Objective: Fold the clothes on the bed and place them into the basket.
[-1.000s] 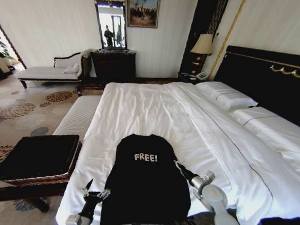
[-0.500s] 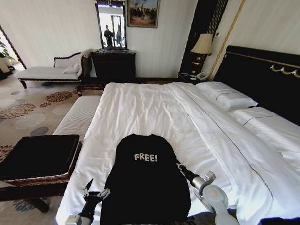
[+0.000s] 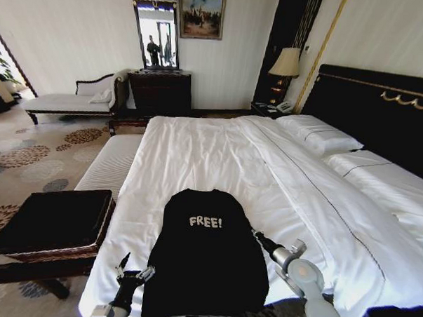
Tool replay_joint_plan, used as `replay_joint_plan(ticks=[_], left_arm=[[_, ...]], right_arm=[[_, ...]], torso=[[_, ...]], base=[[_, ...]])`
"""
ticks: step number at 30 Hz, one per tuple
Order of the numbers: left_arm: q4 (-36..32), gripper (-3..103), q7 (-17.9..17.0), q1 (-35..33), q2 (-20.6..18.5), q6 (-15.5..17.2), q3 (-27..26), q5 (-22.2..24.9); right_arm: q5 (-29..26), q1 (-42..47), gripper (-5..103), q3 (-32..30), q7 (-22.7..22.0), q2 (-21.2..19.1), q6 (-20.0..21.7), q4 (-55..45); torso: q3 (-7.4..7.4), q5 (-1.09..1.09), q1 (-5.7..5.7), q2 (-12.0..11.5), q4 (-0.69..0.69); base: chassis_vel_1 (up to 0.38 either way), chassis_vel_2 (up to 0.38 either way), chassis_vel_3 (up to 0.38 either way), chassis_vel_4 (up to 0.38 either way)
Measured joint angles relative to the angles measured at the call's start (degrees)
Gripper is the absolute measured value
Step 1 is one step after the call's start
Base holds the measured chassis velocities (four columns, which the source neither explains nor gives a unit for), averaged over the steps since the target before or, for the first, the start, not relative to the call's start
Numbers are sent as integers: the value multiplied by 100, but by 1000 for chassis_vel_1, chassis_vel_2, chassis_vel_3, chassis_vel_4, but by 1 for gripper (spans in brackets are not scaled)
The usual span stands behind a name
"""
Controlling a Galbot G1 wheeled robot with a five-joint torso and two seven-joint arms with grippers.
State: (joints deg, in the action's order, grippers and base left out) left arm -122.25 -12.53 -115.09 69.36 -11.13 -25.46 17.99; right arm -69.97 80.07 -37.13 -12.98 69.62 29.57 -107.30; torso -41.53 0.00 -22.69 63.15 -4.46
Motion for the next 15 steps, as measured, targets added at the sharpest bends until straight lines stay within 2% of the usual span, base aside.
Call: replay_joint_plan(ticks=[4,6,9,15], left_arm=[[-31,100,-1,-23,23,-2,-7,-30],[-35,100,0,-30,26,-4,-6,-40],[-41,100,2,-50,41,-14,-3,-78],[-85,100,5,-89,64,-18,-8,-112]], right_arm=[[627,-300,0,-45,75,-314,-129,133],[733,-352,0,-46,103,-373,-149,175],[1419,-586,0,58,311,-694,-369,400],[1958,-905,0,258,566,-906,-614,622]], torso=[[0,0,0,0,0],[0,0,0,0,0],[0,0,0,0,-1],[0,0,0,0,2]], base=[[0,0,0,0],[0,0,0,0],[0,0,0,0],[0,0,0,0]])
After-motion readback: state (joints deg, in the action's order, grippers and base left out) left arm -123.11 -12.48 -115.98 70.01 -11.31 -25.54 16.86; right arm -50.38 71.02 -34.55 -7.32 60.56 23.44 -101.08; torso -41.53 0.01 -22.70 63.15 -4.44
